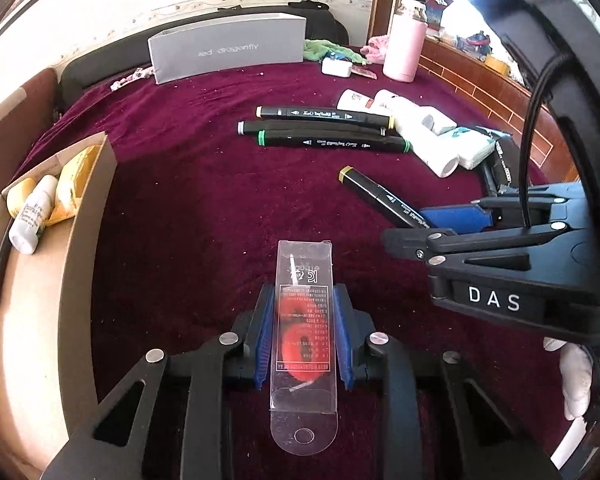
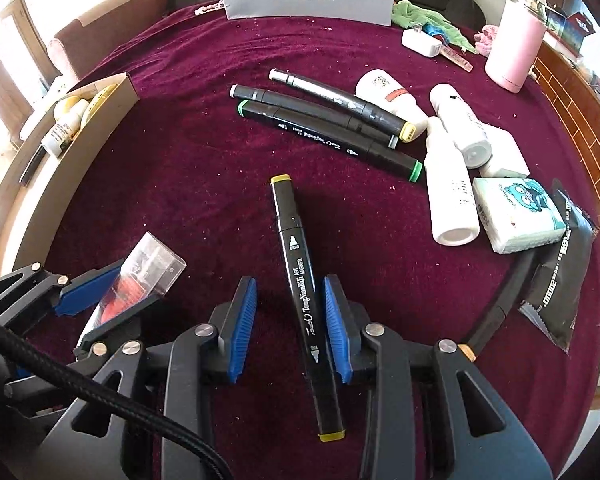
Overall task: Organize objects
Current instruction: 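Grasp yellow-capped black marker with right tool while left tool holds the sleeve, then lift the yellow-capped marker with right tool while left tool holds the sleeve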
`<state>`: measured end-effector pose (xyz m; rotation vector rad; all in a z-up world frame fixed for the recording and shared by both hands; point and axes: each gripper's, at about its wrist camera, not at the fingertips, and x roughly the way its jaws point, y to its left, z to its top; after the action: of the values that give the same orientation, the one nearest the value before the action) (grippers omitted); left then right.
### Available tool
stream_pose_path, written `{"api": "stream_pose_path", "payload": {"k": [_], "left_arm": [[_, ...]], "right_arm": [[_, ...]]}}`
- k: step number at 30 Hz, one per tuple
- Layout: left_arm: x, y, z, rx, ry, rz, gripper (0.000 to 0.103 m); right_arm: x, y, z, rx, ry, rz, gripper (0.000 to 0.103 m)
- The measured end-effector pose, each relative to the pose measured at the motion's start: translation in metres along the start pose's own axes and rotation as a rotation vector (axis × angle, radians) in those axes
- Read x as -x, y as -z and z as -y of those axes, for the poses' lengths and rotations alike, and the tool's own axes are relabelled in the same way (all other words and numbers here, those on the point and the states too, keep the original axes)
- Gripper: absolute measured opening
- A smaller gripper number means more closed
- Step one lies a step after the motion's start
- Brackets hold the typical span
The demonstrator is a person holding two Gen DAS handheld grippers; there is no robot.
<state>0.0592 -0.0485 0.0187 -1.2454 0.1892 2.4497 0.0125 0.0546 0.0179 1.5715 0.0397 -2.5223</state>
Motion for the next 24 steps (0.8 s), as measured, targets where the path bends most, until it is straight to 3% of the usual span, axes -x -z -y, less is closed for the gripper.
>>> {"api": "stream_pose_path", "payload": {"k": [3,9,24], "left_arm": [[0.006,0.004,0.000,0.006,0.018,0.005,0.023],[0.015,0.010,-0.003,0.040,0.075,0.007,0.023],[0.045,0.022,-0.009,0.082,0.123,0.044,0.023]], "right_arm": [[0.002,0.003,0.002,-0.031,-0.016,0.000,0.031],[0.006,0.008,0.016,-0.120,-0.085,0.008,0.014],[0.032,0.030,0.011,-0.149,-0.165,0.047,0.012]]}}
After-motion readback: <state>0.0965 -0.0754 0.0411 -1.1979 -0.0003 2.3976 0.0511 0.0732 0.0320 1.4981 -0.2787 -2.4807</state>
